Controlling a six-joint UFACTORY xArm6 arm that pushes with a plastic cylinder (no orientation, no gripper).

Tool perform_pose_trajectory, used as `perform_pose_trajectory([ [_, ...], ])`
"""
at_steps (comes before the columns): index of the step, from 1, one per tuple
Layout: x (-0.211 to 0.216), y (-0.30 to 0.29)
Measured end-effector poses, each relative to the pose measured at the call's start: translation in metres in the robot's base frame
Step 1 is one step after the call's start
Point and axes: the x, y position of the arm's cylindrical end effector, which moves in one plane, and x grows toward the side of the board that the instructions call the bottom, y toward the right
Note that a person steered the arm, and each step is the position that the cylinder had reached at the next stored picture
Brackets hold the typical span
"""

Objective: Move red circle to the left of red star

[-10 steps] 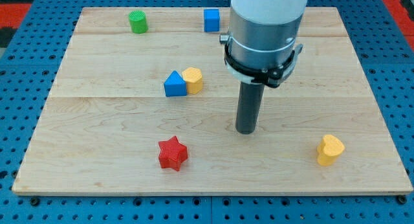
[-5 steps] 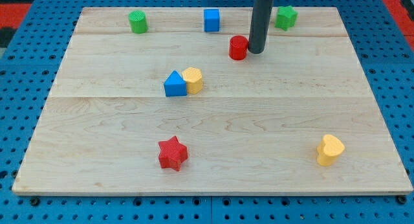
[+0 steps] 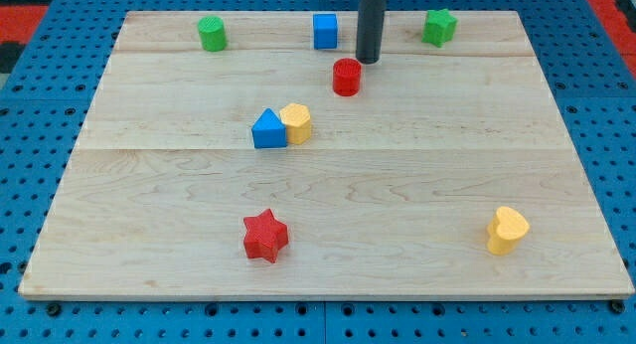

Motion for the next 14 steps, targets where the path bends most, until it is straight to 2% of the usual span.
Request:
perform_pose_trajectory([
  [1, -0.034, 0.006],
  [3, 0.024, -0.002],
  [4, 0.051, -0.034],
  [5, 0.065, -0.09],
  [6, 0.092, -0.088],
  [7, 0.111, -0.173],
  [8, 0.115, -0.233],
  [9, 0.092, -0.233],
  [10, 0.085, -0.269],
  [13, 0.192, -0.275],
  [14, 0.211, -0.263],
])
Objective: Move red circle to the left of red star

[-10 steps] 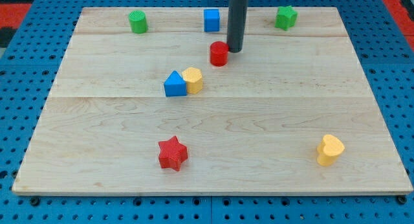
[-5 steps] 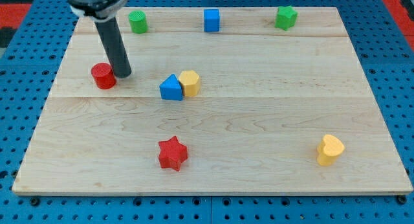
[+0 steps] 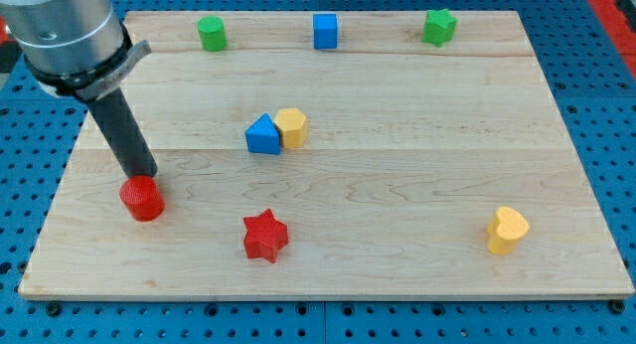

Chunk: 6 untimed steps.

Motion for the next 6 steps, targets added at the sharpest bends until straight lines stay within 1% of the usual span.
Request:
perform_pose_trajectory([
  [1, 0.035, 0.02],
  [2, 0.045, 0.02],
  [5, 0.045, 0.02],
  [6, 0.034, 0.058],
])
